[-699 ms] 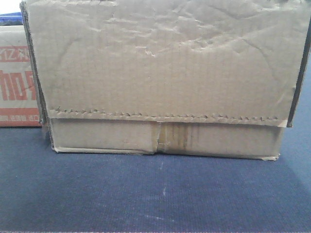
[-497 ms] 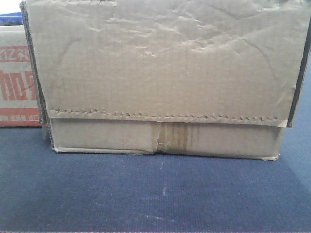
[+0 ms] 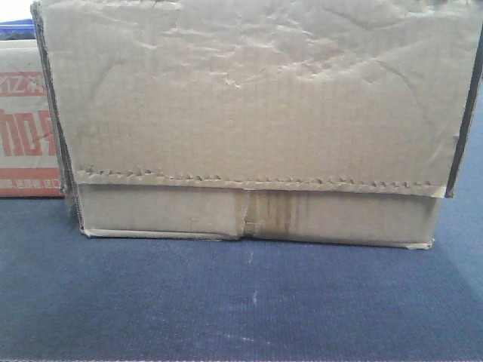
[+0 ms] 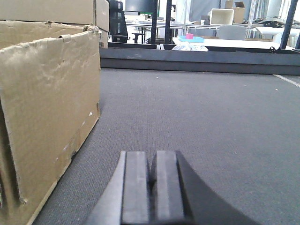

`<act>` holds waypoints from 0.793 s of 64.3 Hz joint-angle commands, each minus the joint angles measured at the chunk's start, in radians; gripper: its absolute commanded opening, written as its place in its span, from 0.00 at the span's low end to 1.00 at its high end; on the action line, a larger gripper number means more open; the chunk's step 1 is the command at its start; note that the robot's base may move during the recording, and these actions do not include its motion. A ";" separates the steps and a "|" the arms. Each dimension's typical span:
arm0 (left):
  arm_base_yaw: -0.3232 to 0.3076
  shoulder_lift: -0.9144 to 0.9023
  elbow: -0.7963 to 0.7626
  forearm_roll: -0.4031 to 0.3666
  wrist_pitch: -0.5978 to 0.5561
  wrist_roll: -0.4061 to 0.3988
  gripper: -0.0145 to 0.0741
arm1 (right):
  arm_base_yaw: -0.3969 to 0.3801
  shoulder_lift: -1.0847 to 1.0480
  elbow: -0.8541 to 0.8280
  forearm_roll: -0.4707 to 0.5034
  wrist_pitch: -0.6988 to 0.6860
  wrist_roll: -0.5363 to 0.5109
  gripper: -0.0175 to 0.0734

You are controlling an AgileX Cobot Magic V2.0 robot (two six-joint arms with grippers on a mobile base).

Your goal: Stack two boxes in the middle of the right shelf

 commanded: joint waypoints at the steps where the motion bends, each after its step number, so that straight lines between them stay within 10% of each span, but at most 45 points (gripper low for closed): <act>1: 0.000 -0.004 -0.002 -0.003 -0.042 0.001 0.04 | 0.000 -0.002 0.000 0.000 -0.020 -0.007 0.01; 27: 0.000 -0.004 -0.020 -0.005 -0.170 0.001 0.04 | 0.000 -0.002 0.000 0.000 -0.220 -0.007 0.01; 51: 0.000 0.170 -0.622 -0.003 0.303 0.001 0.12 | 0.000 0.079 -0.459 0.000 0.043 -0.007 0.02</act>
